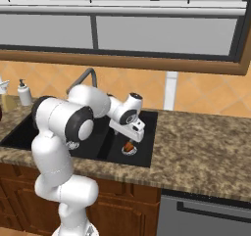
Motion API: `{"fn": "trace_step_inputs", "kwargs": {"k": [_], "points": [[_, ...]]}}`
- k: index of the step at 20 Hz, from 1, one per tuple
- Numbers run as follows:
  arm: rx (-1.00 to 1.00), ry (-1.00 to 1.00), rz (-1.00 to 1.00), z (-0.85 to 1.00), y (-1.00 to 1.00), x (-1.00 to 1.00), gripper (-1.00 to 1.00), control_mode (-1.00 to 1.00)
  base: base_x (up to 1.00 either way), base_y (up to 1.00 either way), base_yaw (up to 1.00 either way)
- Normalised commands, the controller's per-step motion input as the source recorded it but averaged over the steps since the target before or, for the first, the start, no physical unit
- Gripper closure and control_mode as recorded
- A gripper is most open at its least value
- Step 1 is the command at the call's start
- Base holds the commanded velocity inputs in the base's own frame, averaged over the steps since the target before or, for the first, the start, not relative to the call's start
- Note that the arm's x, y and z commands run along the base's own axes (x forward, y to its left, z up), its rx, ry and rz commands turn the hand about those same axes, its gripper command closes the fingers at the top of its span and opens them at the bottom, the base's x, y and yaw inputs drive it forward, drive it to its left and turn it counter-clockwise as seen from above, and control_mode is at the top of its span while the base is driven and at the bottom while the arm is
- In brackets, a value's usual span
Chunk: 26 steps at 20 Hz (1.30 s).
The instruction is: Pick the bell pepper from the sink and place it in the bowl. Then pick the bowl and place it in the microwave. Then close the microwave door and press the start button.
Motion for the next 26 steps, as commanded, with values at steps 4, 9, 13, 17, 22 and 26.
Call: {"fn": "trace_step_inputs", "kwargs": {"k": [4,9,13,17,22,26], "points": [[0.04,0.0,0.02,-0.25,-0.07,0.31,-1.0,-1.0,0.0,0.0,0.0],[0.03,0.0,0.0,-0.1,-0.11,0.46,-1.0,-1.0,0.0,0.0,0.0],[0.0,0.0,0.0,-0.33,-0.03,0.42,-1.0,-1.0,0.0,0.0,0.0],[-0.06,0.0,-0.05,-0.43,0.13,0.03,-1.0,-1.0,0.0,0.0,0.0],[-0.02,0.0,-0.07,-0.23,0.02,0.0,-1.0,-1.0,0.0,0.0,0.0],[0.0,0.0,-0.07,-0.2,0.0,0.1,-1.0,-1.0,0.0,0.0,0.0]]}}
